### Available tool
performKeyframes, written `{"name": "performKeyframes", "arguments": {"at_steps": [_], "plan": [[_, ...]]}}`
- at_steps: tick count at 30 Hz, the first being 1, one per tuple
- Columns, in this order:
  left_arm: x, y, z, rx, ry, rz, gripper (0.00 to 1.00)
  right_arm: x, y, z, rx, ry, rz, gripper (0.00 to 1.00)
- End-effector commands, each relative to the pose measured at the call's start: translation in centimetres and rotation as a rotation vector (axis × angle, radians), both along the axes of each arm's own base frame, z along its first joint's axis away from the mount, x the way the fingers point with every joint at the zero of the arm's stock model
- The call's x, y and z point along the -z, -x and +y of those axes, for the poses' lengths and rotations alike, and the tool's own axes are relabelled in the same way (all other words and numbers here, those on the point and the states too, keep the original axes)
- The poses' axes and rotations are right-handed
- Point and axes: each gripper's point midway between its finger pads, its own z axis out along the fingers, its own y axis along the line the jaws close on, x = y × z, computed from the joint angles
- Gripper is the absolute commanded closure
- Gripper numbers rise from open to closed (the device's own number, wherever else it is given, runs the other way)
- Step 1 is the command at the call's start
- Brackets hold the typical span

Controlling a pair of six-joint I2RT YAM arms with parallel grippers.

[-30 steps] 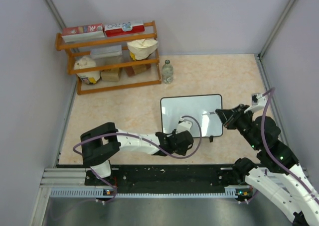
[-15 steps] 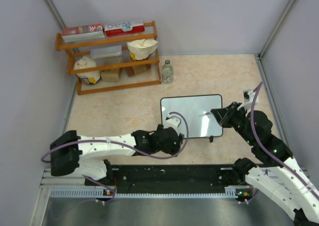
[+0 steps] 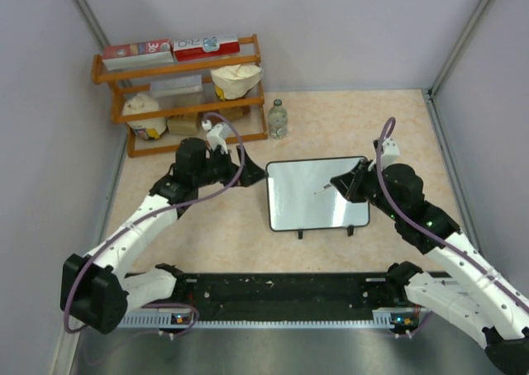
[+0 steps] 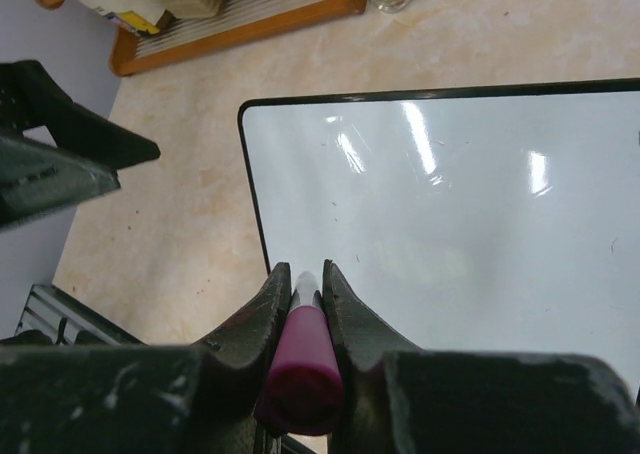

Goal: Write a sentence on the whiteboard

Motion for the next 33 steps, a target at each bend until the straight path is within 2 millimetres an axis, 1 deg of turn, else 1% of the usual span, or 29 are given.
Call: {"name": "performKeyframes", "arguments": {"at_steps": [1,2,3,4,5,7,8,9,10,11,13,14,16,17,18,20,21,22,24,25,27,28,33], "plan": [[-3.1,-0.3,0.0,0.19,0.308,0.01,0.06,-4.5,-1.3,1.2,-0.03,-0.049,-0.11,1.0],[-2.6,-1.3,1.0,0.18,0.331,0.034,0.06,-4.7,-1.7,1.3,-0.026,-0.045,-0.108,1.0],[-2.6,-1.4,1.1,0.204,0.355,0.037,0.06,-4.8,-1.8,1.3,-0.024,-0.041,-0.109,1.0],[-3.0,-1.0,1.0,0.253,0.395,0.056,0.07,-5.0,-1.9,1.5,-0.027,-0.04,-0.11,1.0],[-2.4,-1.4,1.3,0.257,0.406,0.074,0.07,-5.5,-1.9,1.7,-0.038,-0.044,-0.113,1.0],[-2.0,-1.2,1.3,0.292,0.418,0.088,0.1,-5.2,-2.2,2.1,-0.045,-0.042,-0.094,1.0],[-1.5,-1.2,1.5,0.292,0.413,0.1,0.1,-5.3,-2.1,2.6,-0.073,-0.048,-0.09,1.0],[-1.2,-1.1,1.6,0.294,0.406,0.099,0.1,-4.8,-2.3,3.0,-0.083,-0.038,-0.072,1.0],[-0.9,-1.2,1.8,0.298,0.383,0.075,0.1,-4.7,-2.4,3.2,-0.093,-0.039,-0.069,1.0],[-0.4,-1.0,2.1,0.275,0.362,0.097,0.1,-4.5,-2.3,3.5,-0.112,-0.04,-0.06,1.0],[0.1,-0.8,2.5,0.275,0.312,0.057,0.1,-4.1,-2.2,3.9,-0.132,-0.038,-0.063,1.0],[0.3,-0.7,2.8,0.246,0.288,0.058,0.09,-3.6,-2.1,3.8,-0.131,-0.045,-0.066,1.0],[0.8,-0.5,3.1,0.223,0.274,0.038,0.07,-4.0,-1.7,3.6,-0.135,-0.067,-0.099,1.0],[0.7,-0.4,3.2,0.209,0.273,0.019,0.05,-3.4,-1.6,3.4,-0.132,-0.062,-0.097,1.0],[1.4,-0.3,3.4,0.188,0.267,0.026,0.05,-3.4,-1.6,3.2,-0.128,-0.061,-0.103,1.0],[1.6,-0.2,3.5,0.178,0.27,0.013,0.01,-2.9,-1.0,3.4,-0.169,-0.059,-0.095,1.0],[2.1,-0.2,3.5,0.169,0.268,0.021,0.01,-2.8,-1.0,3.2,-0.178,-0.066,-0.088,1.0],[2.5,-0.2,3.5,0.171,0.269,0.039,0.01,-2.5,-0.2,3.9,-0.247,-0.079,-0.07,1.0],[2.6,0.0,3.4,0.184,0.269,0.05,0.01,-2.3,0.1,4.0,-0.28,-0.093,-0.05,1.0],[3.1,0.1,3.3,0.192,0.261,0.058,0.01,-1.9,0.6,4.4,-0.319,-0.098,-0.038,1.0],[3.1,-0.1,3.3,0.201,0.244,0.055,0.02,-1.9,0.9,4.6,-0.337,-0.109,-0.049,1.0],[3.5,-0.1,3.3,0.206,0.236,0.065,0.03,-1.4,1.1,4.5,-0.339,-0.116,-0.039,1.0],[3.6,-0.3,2.6,0.23,0.247,0.068,0.05,-2.1,1.7,4.2,-0.332,-0.142,-0.067,1.0]]}}
